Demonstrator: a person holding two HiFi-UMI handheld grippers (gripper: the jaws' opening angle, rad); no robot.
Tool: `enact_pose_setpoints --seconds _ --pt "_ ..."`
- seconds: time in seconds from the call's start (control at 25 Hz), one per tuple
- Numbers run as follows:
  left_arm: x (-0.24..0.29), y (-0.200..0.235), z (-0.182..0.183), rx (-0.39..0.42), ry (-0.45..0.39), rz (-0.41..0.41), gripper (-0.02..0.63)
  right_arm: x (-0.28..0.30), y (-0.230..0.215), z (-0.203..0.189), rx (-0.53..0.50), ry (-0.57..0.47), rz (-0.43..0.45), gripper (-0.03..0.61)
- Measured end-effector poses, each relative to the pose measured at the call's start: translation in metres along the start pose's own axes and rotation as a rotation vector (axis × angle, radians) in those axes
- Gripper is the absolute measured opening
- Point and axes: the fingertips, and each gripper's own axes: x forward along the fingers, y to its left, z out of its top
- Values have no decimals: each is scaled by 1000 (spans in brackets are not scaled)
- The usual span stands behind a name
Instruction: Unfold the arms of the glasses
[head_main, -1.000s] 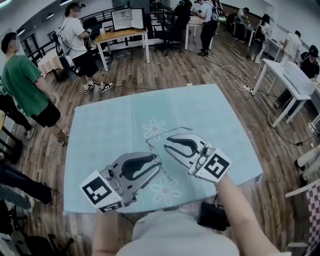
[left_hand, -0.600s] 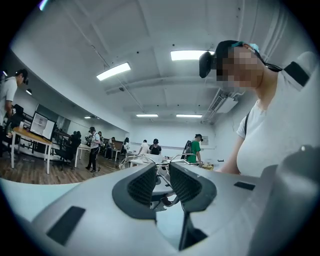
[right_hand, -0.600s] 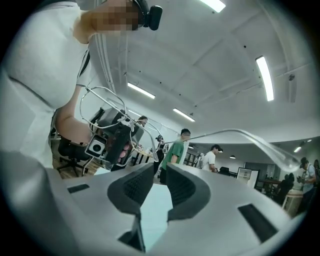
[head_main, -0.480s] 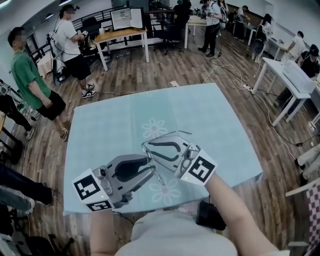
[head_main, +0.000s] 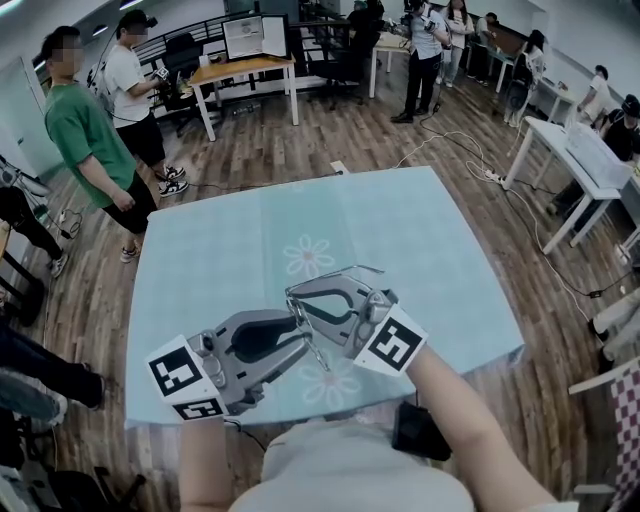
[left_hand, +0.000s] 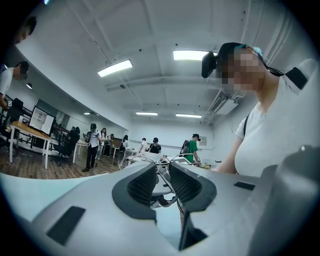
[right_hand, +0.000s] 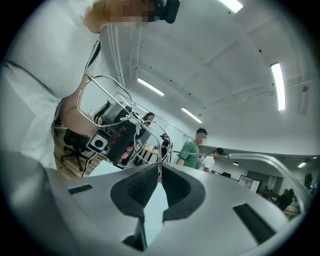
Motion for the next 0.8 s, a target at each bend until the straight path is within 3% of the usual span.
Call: enact_pose_setpoints --seconds 0.8 --pt "-3 9 -3 27 17 75 95 -35 -29 -10 109 -22 -167 32"
